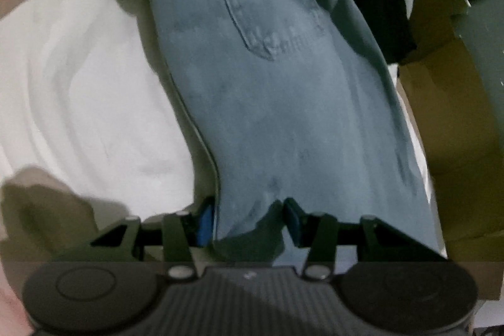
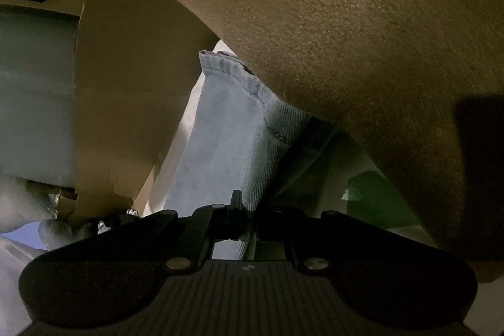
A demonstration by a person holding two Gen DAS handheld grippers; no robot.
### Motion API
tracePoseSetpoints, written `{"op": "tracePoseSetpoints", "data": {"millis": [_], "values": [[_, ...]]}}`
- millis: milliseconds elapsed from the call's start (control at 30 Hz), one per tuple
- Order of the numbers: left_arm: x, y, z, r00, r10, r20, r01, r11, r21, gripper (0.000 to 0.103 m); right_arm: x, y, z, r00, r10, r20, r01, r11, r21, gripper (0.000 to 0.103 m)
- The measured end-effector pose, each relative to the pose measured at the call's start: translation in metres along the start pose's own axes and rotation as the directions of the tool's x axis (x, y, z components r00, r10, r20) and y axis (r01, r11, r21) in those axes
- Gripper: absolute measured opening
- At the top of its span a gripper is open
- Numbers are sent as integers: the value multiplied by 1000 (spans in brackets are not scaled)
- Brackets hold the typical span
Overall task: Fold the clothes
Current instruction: 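Lift the hem with the right gripper while the left gripper holds the waist edge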
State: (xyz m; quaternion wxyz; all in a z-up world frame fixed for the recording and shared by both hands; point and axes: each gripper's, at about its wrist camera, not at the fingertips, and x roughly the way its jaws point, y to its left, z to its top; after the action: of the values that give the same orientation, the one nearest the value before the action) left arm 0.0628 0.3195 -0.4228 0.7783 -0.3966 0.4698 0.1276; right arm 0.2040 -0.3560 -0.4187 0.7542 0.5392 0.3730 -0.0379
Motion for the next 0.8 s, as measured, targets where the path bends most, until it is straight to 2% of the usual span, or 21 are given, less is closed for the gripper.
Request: {"op": "tracePoseSetpoints", "data": {"millis": [100,233,333,400,633,700,733,767,800], "values": [[0,3,-6,1000,-9,1,9,1000,-9,48,5,-6,-1,1000,-16,9,15,999,30,7],[0,11,-4,1000,-19,13,20,996,-89,43,3,-17,-1,998,-55,27,53,998,42,10],[2,11,-3,1000,-20,15,21,995,-93,44,6,-17,-3,996,-71,45,68,996,53,12],[2,9,-3,1000,-22,17,23,996,-89,47,8,-16,-2,996,-79,50,76,996,55,14],[7,0,0,999,47,11,-46,996,-76,48,11,-28,0,997,-56,56,49,991,125,17],[8,-6,-1,997,79,9,-78,996,-42,46,11,-35,1,998,-40,55,31,986,163,17],[8,-9,0,995,103,8,-102,994,-27,41,12,-38,2,998,-33,54,23,983,181,16],[8,-10,0,993,118,7,-118,993,-25,33,11,-37,3,998,-29,49,20,984,177,9],[8,-10,0,992,123,3,-123,992,-33,29,11,-35,6,999,-31,41,24,987,162,8]]}}
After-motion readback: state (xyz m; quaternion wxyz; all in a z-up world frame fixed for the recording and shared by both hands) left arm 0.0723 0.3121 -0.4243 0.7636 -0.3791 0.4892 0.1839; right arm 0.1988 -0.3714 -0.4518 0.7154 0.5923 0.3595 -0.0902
